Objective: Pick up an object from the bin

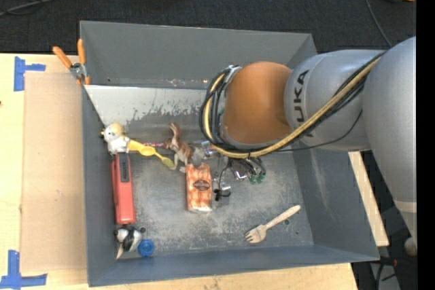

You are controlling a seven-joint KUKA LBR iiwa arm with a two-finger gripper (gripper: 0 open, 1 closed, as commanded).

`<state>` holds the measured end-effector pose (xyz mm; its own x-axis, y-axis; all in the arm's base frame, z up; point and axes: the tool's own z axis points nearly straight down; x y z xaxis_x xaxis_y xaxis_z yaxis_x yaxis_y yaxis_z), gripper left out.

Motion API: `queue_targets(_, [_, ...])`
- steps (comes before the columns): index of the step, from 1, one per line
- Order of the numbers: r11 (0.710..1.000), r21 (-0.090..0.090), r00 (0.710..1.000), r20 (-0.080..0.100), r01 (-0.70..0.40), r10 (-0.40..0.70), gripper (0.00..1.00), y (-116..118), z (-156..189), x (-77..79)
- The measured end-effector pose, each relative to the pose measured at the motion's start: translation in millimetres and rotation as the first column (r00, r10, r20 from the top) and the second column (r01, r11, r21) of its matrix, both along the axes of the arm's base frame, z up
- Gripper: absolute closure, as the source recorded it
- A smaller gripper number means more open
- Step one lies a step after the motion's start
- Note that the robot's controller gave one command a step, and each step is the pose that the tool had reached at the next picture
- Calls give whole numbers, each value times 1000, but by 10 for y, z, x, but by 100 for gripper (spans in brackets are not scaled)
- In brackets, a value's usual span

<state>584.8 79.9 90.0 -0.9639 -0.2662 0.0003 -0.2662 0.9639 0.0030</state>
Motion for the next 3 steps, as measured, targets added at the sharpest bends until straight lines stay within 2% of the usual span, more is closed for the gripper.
queue_targets(1, [969,-2,969,3,-249,249,0,101,-104,-2])
queue_targets(2, [978,0,978,3,-208,208,100,320,-122,91])
queue_targets(3, [978,0,978,3,-207,207,100,320,-122,91])
